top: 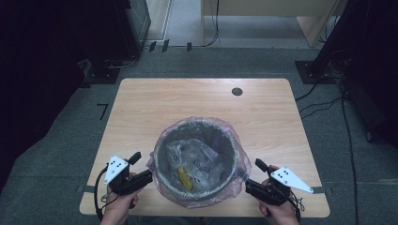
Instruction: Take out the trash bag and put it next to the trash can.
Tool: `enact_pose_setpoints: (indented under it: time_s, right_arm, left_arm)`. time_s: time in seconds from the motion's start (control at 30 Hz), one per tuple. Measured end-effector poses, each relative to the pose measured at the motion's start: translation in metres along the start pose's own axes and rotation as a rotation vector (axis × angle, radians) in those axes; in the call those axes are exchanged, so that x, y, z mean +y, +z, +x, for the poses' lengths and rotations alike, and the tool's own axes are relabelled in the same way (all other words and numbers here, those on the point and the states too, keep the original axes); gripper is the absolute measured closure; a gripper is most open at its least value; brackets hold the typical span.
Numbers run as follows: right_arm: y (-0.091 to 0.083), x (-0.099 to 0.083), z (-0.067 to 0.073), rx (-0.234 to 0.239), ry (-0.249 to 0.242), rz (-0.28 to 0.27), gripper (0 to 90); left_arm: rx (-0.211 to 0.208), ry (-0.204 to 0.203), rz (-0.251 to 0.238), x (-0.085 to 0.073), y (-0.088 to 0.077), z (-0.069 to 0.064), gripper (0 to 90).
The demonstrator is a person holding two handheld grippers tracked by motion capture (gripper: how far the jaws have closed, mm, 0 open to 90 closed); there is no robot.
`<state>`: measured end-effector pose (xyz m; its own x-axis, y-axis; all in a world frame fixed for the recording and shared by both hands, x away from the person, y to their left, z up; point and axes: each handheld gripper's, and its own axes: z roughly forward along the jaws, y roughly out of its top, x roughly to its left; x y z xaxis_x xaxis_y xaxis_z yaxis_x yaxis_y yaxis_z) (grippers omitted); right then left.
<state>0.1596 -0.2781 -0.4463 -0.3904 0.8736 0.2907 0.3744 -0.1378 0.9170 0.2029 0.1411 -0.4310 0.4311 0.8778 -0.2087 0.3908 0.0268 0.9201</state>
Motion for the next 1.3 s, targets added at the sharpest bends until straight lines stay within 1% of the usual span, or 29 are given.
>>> enact_pose_setpoints:
  time_s: [0.07,0.17,0.27,0.3,0.4,0.5,0.53,0.57,0.6,0.63,0.67,0.7,0.73,0.77,0.8,0.83,0.87,0.9,0.93,0.97,1.0,1.03,1.07,1.1,1.17,1.2,1.23,1.27,1.3]
  right_arm:
    - [-0.003,0.008,0.002,-0.009,0.014,-0.036,26.5]
    - [-0.007,0.019,0.004,-0.007,0.033,-0.077,26.6]
    - [-0.009,0.028,0.005,-0.009,0.024,-0.091,26.6]
    - [-0.009,0.028,0.005,-0.009,0.024,-0.091,26.6]
    - [-0.01,0.04,0.005,-0.01,0.021,-0.107,26.6]
    - [-0.009,0.05,0.01,0.016,0.02,-0.112,26.5]
    - [-0.007,0.053,0.013,0.031,0.017,-0.11,26.5]
    - [-0.007,0.053,0.013,0.031,0.017,-0.11,26.5]
    - [-0.003,0.057,0.019,0.056,0.001,-0.102,26.5]
    - [-0.003,0.057,0.019,0.056,0.001,-0.102,26.5]
    - [0.0,0.059,0.024,0.068,-0.005,-0.094,26.5]
    - [0.005,0.062,0.032,0.096,-0.028,-0.081,26.4]
    - [0.005,0.062,0.032,0.096,-0.028,-0.081,26.4]
    - [0.011,0.064,0.041,0.12,-0.05,-0.07,26.3]
    - [0.013,0.065,0.044,0.129,-0.06,-0.064,26.2]
    - [0.015,0.066,0.048,0.137,-0.07,-0.06,25.8]
    - [0.015,0.066,0.048,0.137,-0.07,-0.06,25.8]
    - [0.019,0.067,0.054,0.154,-0.087,-0.048,24.3]
    - [0.02,0.068,0.057,0.162,-0.094,-0.042,23.3]
    - [0.02,0.068,0.057,0.162,-0.094,-0.042,23.3]
    - [0.023,0.069,0.063,0.167,-0.119,-0.029,21.6]
    - [0.024,0.069,0.066,0.17,-0.129,-0.026,20.7]
    - [0.024,0.069,0.066,0.17,-0.129,-0.026,20.7]
    - [0.026,0.069,0.072,0.18,-0.152,-0.018,18.6]
    - [0.026,0.069,0.074,0.186,-0.16,-0.014,17.8]
    - [0.027,0.069,0.076,0.193,-0.166,-0.011,17.0]
    - [0.028,0.07,0.08,0.196,-0.179,-0.008,15.4]
    - [0.028,0.07,0.08,0.196,-0.179,-0.008,15.4]
    - [0.029,0.072,0.082,0.193,-0.18,-0.003,14.6]
  left_arm:
    - [-0.007,-0.01,-0.032,0.007,-0.006,-0.002,24.9]
    - [-0.011,-0.015,-0.071,0.016,-0.015,-0.006,24.8]
    - [-0.024,-0.014,-0.102,0.026,-0.021,-0.01,24.7]
    - [-0.024,-0.014,-0.102,0.026,-0.021,-0.01,24.6]
    - [-0.06,-0.02,-0.135,0.039,-0.024,-0.017,24.5]
    - [-0.098,-0.019,-0.141,0.048,-0.021,-0.024,24.1]
    - [-0.098,-0.019,-0.141,0.048,-0.021,-0.024,23.9]
    - [-0.109,-0.016,-0.141,0.051,-0.02,-0.027,23.9]
    - [-0.134,-0.007,-0.141,0.055,-0.016,-0.033,23.7]
    - [-0.134,-0.007,-0.141,0.055,-0.016,-0.033,23.6]
    - [-0.147,-0.002,-0.138,0.057,-0.015,-0.037,23.5]
    - [-0.172,0.005,-0.134,0.06,-0.011,-0.043,23.4]
    - [-0.172,0.005,-0.134,0.06,-0.011,-0.043,23.3]
    - [-0.192,0.012,-0.127,0.061,-0.008,-0.05,23.2]
    - [-0.192,0.012,-0.127,0.061,-0.008,-0.05,23.2]
    - [-0.208,0.024,-0.12,0.062,-0.005,-0.055,23.2]
    - [-0.208,0.024,-0.12,0.062,-0.005,-0.055,23.1]
    - [-0.212,0.026,-0.117,0.062,-0.004,-0.058,23.1]
    - [-0.214,0.031,-0.114,0.064,-0.001,-0.063,23.2]
    - [-0.214,0.031,-0.114,0.064,-0.001,-0.063,23.2]
    - [-0.213,0.028,-0.116,0.065,0.0,-0.066,23.2]
    - [-0.176,0.041,-0.121,0.067,0.002,-0.071,24.0]
    - [-0.176,0.041,-0.121,0.067,0.002,-0.071,25.5]
    - [-0.17,0.053,-0.116,0.07,0.006,-0.075,26.5]
    - [-0.175,0.058,-0.12,0.07,0.006,-0.076,34.4]
    - [-0.176,0.065,-0.12,0.071,0.007,-0.078,34.4]
    - [-0.165,0.088,-0.117,0.072,0.007,-0.082,40.6]
    - [-0.165,0.088,-0.117,0.072,0.007,-0.082,45.5]
    - [-0.172,0.099,-0.124,0.072,0.006,-0.084,50.4]
